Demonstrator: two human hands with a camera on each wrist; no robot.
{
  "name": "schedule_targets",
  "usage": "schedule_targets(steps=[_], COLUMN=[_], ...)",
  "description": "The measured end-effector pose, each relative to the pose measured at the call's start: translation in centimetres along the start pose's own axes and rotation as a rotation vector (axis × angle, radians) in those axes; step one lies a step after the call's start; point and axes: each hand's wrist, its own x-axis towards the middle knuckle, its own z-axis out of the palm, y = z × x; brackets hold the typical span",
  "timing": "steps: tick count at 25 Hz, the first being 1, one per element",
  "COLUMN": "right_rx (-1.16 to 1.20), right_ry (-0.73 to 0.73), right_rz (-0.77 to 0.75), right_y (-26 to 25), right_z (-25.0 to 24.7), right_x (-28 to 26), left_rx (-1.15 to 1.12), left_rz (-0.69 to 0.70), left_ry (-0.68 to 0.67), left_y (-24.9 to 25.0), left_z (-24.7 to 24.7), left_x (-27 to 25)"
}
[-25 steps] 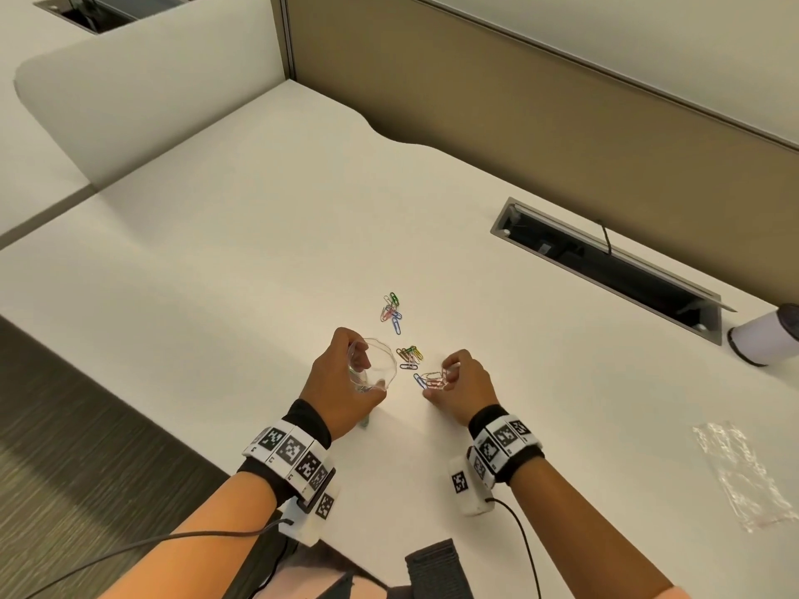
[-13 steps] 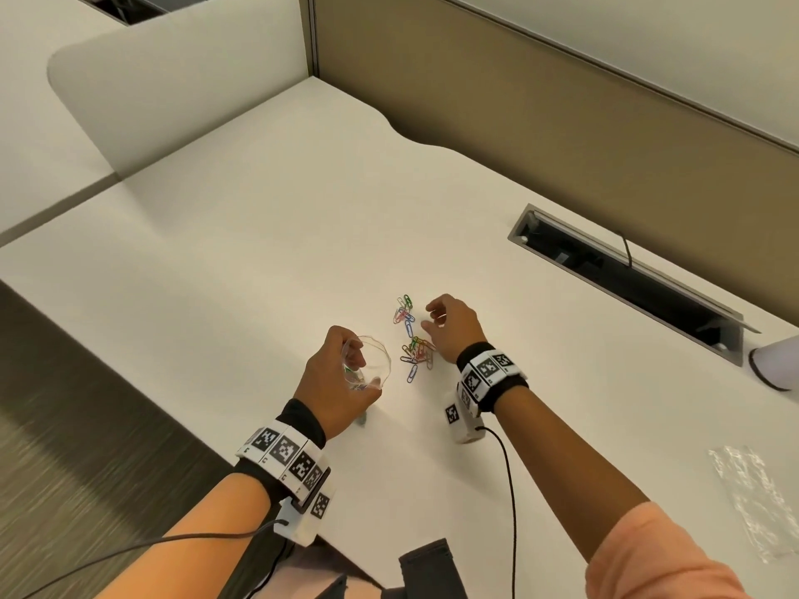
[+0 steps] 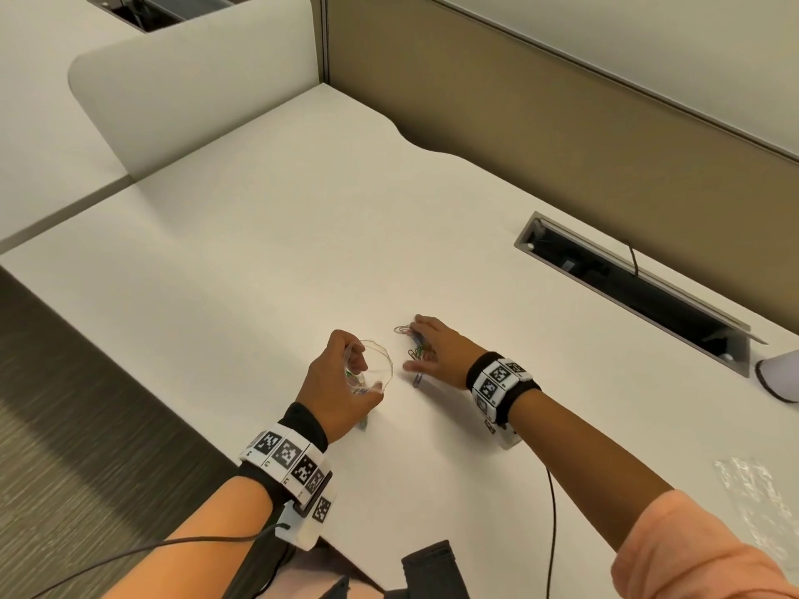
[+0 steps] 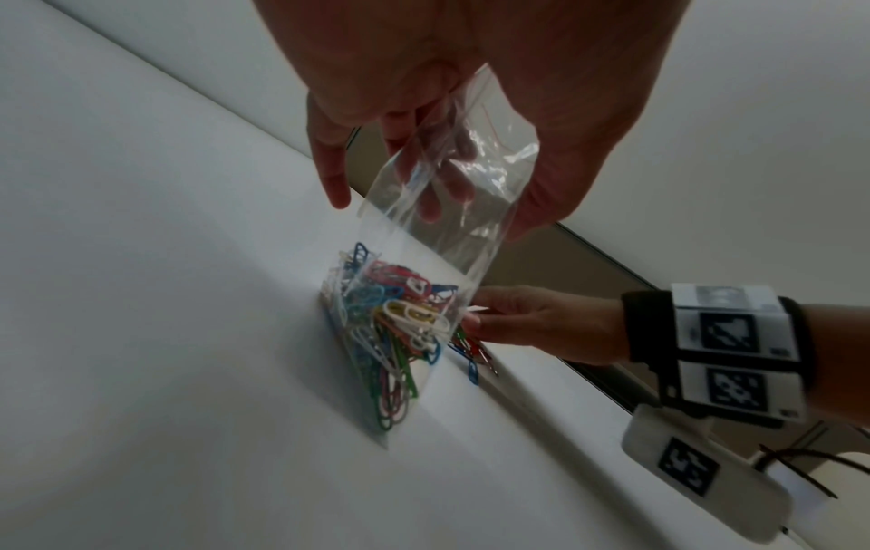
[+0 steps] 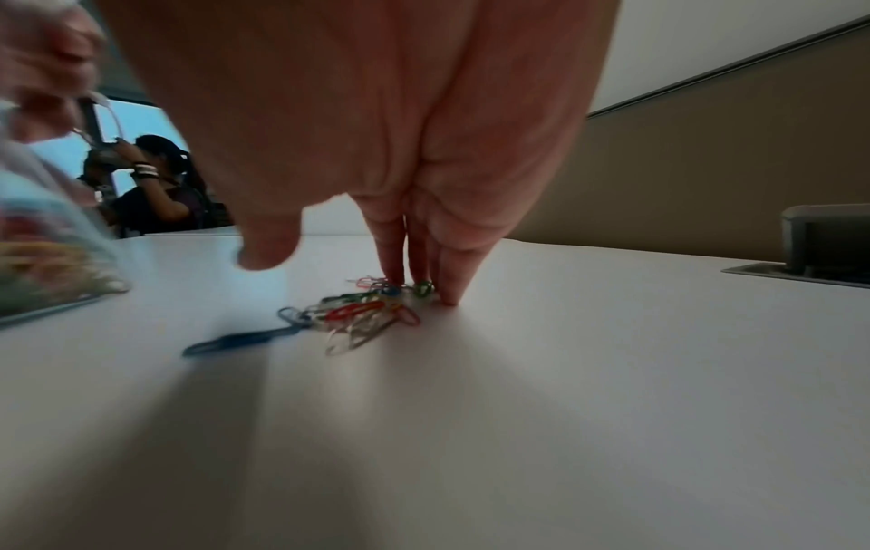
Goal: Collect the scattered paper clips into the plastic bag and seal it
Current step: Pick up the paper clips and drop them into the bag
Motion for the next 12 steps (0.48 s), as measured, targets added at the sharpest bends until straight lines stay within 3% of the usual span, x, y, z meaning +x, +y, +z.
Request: schedule_targets(steps=[3,8,12], right_rx=[-0.052,-0.003,0.008], right_ry=[0.010,0.209,0.260], right_rz=[0.002,0.042,0.079], right_y=[0.2,-0.1,-0.1], right_z=[1.1,2.7,3.1], right_x=[-2.3,-3.9,-4.8], left_rx=[-0.001,-0.006,-0.012], left_rz=[0.007,0.024,0.037], left_ry=[-0.016,-0.042,-0.067], left_y=[0.2,0.6,1.0], left_z=[0.3,1.0,1.6], left_x=[0.1,0.3,0.2])
